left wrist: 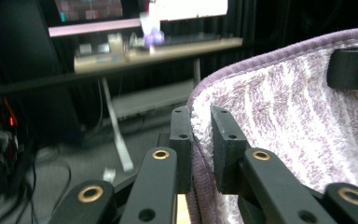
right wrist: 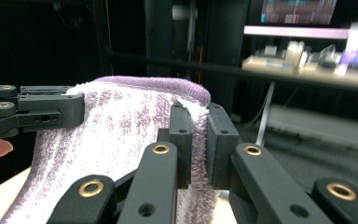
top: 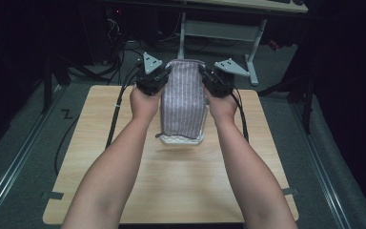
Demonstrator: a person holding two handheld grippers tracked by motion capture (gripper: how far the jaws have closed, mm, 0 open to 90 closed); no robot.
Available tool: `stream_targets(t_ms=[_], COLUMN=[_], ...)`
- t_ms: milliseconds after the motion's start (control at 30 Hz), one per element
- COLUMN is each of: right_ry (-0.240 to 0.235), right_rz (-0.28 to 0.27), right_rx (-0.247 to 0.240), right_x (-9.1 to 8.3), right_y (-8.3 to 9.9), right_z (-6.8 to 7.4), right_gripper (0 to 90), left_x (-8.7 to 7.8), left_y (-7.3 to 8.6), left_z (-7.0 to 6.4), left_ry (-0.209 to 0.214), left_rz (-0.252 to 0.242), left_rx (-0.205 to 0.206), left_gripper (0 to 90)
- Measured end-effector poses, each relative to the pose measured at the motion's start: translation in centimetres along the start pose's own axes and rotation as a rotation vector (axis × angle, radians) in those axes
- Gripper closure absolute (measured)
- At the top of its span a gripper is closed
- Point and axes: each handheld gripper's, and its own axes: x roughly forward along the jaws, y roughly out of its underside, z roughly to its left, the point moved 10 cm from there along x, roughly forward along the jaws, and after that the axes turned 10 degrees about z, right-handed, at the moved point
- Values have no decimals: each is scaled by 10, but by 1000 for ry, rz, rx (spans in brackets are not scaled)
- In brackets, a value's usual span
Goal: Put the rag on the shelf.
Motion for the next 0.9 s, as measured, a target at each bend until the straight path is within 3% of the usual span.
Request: stream_targets(t_ms=[200, 267, 333, 500, 900], right_ry=[29, 22, 15, 9, 7], right_rz=[94, 144, 166, 158, 192], right_rx=[-11, 4, 18, 0, -28], right_x=[16, 23, 27, 25, 19], right_y=[19, 29, 34, 34, 37], right_z=[-12, -13, -11, -5, -1], right_gripper=[830, 764, 677, 632, 637], left_x=[20, 23, 23, 17, 6], left_y=[21, 26, 29, 30, 33], left_z=[-2, -3, -5, -4, -7], left_ry=[48, 76, 87, 70, 90], left_rz=[104, 124, 137, 128, 127], left_rx=[-41, -74, -80, -83, -96], left_gripper=[777, 732, 627, 577, 549])
